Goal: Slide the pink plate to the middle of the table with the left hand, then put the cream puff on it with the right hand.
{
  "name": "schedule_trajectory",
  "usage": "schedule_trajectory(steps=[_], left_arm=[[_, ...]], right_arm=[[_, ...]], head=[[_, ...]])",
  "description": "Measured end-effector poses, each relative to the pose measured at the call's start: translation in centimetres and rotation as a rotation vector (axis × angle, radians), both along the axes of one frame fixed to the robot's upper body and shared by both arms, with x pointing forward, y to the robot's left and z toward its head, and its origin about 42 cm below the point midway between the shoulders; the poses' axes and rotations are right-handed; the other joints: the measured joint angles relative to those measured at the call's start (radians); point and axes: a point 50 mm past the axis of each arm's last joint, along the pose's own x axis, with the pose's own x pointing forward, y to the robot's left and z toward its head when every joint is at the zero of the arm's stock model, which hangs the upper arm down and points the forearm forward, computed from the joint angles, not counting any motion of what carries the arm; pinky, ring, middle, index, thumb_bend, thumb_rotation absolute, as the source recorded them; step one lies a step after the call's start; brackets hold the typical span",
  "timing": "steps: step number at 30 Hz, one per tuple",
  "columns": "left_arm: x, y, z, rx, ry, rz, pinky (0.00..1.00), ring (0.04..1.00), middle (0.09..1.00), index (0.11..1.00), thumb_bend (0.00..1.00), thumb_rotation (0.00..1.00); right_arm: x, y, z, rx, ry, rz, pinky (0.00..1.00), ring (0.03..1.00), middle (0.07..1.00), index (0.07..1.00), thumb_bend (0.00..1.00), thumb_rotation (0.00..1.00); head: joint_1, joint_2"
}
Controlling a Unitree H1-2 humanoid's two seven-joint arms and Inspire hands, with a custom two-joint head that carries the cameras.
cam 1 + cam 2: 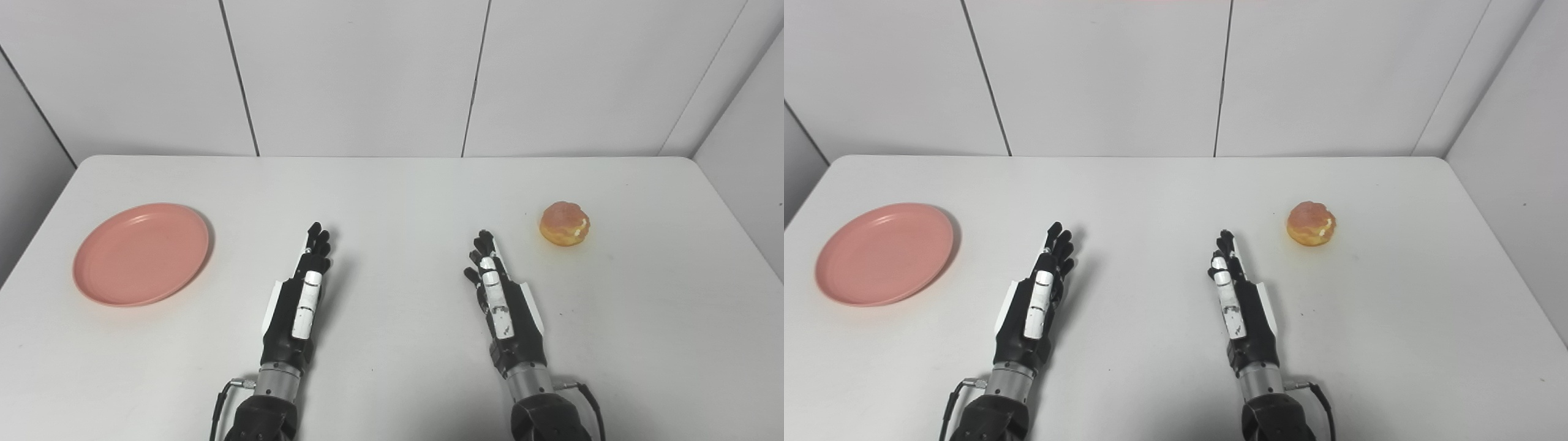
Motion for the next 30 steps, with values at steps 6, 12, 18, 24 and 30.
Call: schedule_trajectory(steps=[6,12,18,24,30], left_arm=[[0.01,0.18,-0.03,-0.003,0.01,-0.004,1.0,1.0,1.0,1.0,0.62,1.0],[0.01,0.19,-0.08,-0.002,0.02,-0.004,1.0,1.0,1.0,1.0,0.59,1.0],[0.02,0.22,-0.14,-0.001,0.03,-0.001,1.0,1.0,1.0,1.0,0.63,1.0],[0.08,0.2,-0.19,-0.005,0.033,0.0,1.0,1.0,1.0,1.0,0.63,1.0],[0.11,0.19,-0.22,-0.002,0.035,-0.002,1.0,1.0,1.0,1.0,0.63,1.0]], right_arm=[[0.01,-0.02,-0.02,-0.002,0.001,-0.001,1.0,1.0,1.0,1.0,0.57,0.97],[0.04,-0.03,-0.06,-0.004,0.001,0.0,1.0,1.0,1.0,1.0,0.56,0.94],[0.06,-0.02,-0.07,-0.002,0.002,0.002,1.0,1.0,1.0,1.0,0.54,0.94],[0.07,-0.1,-0.14,-0.001,0.002,0.01,1.0,1.0,1.0,1.0,0.54,0.92],[0.15,-0.27,-0.21,0.0,0.002,0.024,1.0,1.0,1.0,1.0,0.54,0.9]], head=[[0.0,-0.003],[0.006,-0.011],[0.006,-0.012],[0.011,-0.018],[0.037,-0.025]])
